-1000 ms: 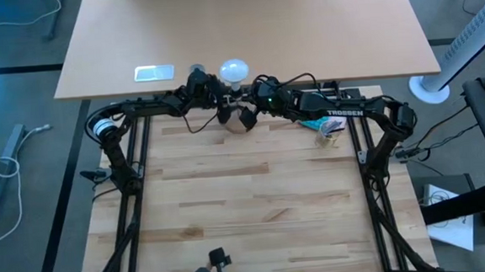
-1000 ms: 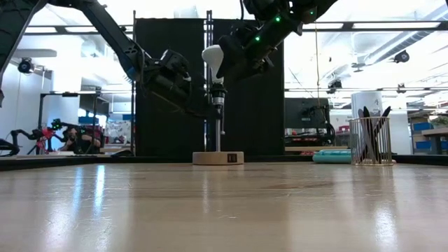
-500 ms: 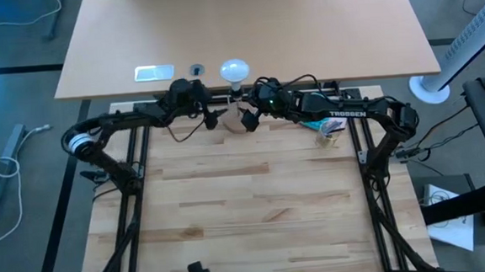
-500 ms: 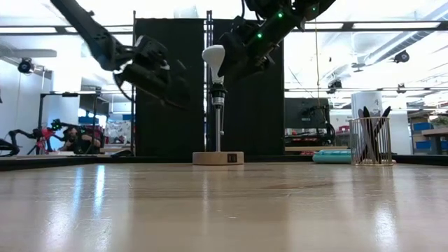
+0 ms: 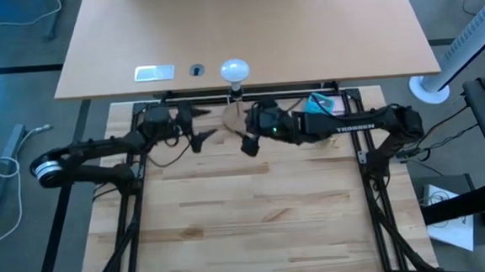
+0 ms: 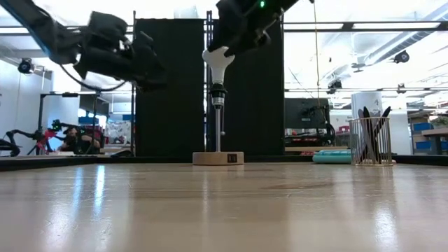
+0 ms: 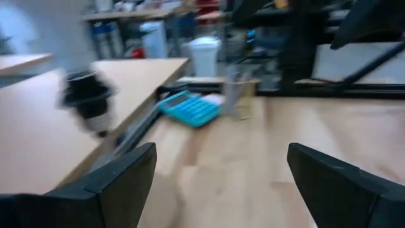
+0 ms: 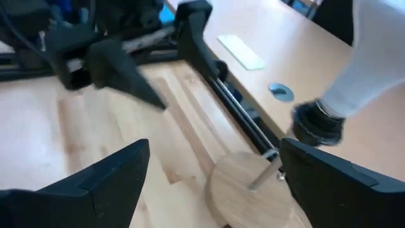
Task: Screw lightbulb
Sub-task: Remove the light bulb from the table lamp
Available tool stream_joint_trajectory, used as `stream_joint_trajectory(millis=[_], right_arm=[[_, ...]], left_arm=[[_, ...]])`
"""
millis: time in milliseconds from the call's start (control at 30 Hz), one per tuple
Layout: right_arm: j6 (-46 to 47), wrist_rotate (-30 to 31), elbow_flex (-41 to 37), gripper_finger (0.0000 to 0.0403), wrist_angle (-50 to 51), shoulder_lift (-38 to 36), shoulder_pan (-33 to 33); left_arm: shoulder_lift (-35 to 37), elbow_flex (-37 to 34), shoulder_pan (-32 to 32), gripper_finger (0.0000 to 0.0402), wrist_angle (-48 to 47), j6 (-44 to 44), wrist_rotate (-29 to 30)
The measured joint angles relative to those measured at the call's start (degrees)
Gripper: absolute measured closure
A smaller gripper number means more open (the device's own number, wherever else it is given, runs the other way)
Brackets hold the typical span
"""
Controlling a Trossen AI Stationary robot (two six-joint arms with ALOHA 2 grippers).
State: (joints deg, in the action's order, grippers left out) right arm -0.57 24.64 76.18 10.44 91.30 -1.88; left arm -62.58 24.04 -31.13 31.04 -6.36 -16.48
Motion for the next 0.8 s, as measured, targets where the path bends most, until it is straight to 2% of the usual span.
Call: stream_joint_trajectory(millis=[267, 433, 500, 800], right_arm=[[-1.0, -0.5, 0.3, 0.0055, -2.0, -0.1, 5.7], [-3.4, -7.8, 0.4, 0.0055, -9.6, 0.0, 6.3], [-5.2, -8.7, 1.3, 0.0055, -9.9, -0.1, 6.3], [-10.6, -8.5, 2.0, 0.0055, -9.0, -0.1, 6.2]], left_arm=[[7.5, -3.5, 11.1, 0.0056, -0.1, 2.0, 0.8], [11.1, -3.1, 17.8, 0.0056, 0.5, 4.6, 1.0], [12.4, -3.1, 19.9, 0.0056, 0.4, 4.6, 1.0], [14.6, -2.3, 21.3, 0.0056, -0.4, 8.3, 1.0]])
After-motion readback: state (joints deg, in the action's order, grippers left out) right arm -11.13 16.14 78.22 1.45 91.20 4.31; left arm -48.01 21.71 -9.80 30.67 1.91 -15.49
